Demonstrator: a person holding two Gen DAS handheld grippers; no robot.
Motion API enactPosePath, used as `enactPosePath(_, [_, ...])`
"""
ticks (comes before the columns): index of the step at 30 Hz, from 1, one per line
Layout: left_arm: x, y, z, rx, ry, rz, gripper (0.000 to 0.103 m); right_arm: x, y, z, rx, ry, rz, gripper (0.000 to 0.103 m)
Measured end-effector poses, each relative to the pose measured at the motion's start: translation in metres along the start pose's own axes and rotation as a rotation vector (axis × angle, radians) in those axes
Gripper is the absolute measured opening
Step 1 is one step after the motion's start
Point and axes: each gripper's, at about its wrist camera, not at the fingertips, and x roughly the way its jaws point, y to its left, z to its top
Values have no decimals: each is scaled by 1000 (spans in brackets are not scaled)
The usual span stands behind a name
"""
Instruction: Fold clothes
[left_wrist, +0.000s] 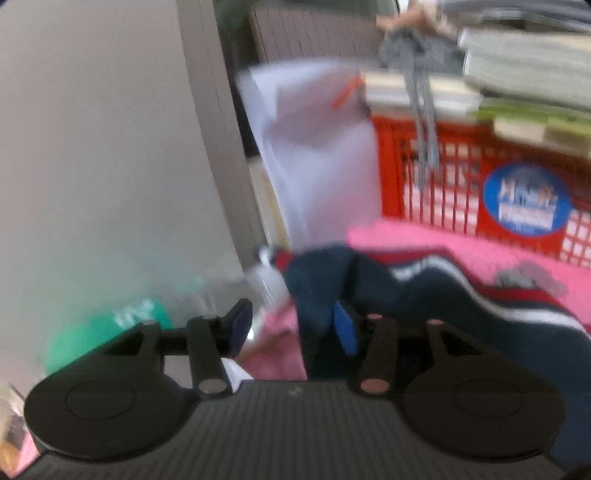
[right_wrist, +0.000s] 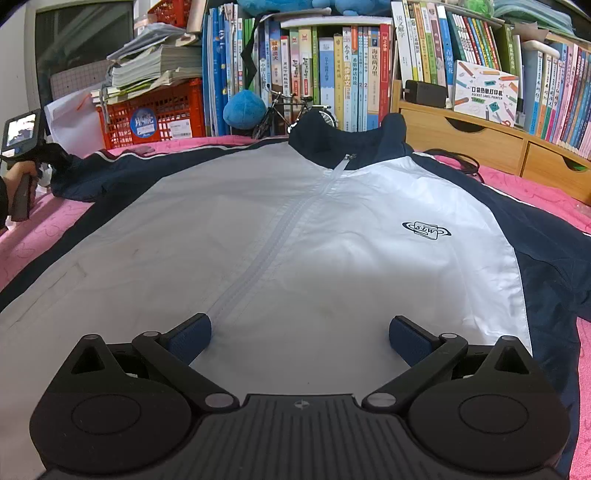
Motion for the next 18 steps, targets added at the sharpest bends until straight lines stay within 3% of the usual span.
enactPosePath(3, [-24, -6, 2, 27, -88, -108, 47, 0, 0, 0, 0, 0, 0, 103])
enactPosePath(9, [-109, -49, -21, 176, -76, -598, 50, 0, 0, 0, 1, 0, -2, 103])
enactPosePath(13, [-162, -85, -48, 288, 47, -939, 54, -1, -1, 0, 0, 0, -2, 103])
enactPosePath(15, [-176, -104, -60, 362, 106, -976, 54, -1, -1, 0, 0, 0, -2, 103])
enactPosePath(18, [-165, -125, -76, 439, 143, -807, 56, -1, 0, 0, 1, 0, -2, 103])
